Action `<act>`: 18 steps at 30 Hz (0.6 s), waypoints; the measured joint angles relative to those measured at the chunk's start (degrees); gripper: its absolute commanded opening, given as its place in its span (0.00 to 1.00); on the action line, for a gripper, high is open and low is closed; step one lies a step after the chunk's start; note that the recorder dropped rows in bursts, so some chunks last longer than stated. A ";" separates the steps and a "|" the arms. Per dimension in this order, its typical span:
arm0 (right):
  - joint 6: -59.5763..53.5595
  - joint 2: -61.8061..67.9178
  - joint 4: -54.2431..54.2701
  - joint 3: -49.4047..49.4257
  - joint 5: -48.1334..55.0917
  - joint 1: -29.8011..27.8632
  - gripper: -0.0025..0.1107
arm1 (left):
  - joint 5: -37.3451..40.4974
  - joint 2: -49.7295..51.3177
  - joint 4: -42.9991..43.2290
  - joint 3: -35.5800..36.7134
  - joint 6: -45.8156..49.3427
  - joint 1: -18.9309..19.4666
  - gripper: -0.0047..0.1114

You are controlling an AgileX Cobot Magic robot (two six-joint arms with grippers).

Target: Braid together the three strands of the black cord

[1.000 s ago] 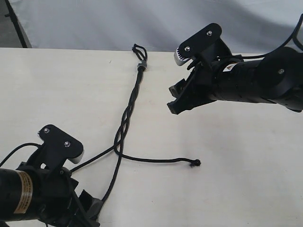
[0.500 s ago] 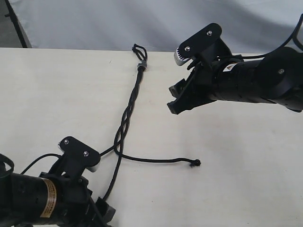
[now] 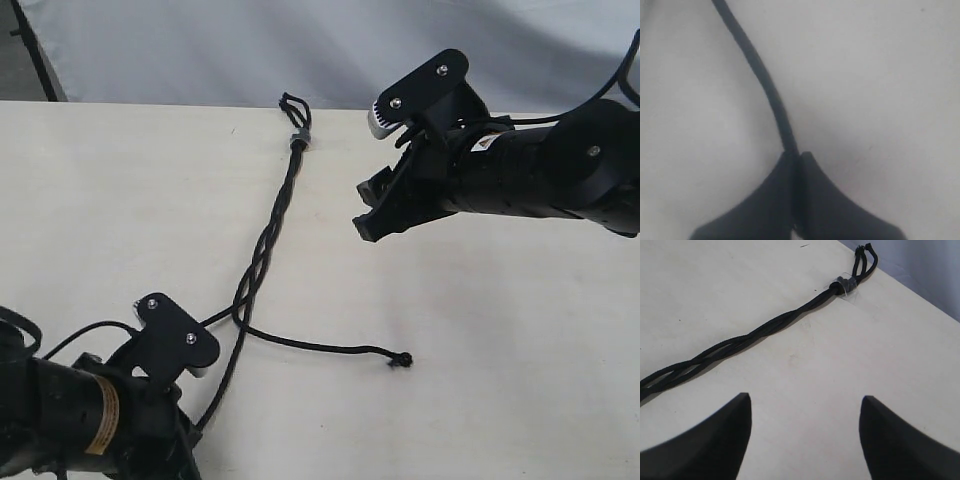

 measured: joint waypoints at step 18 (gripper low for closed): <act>0.31 0.00 0.00 0.00 0.00 0.00 0.55 | 16.20 -3.06 38.12 -3.95 8.57 2.59 0.05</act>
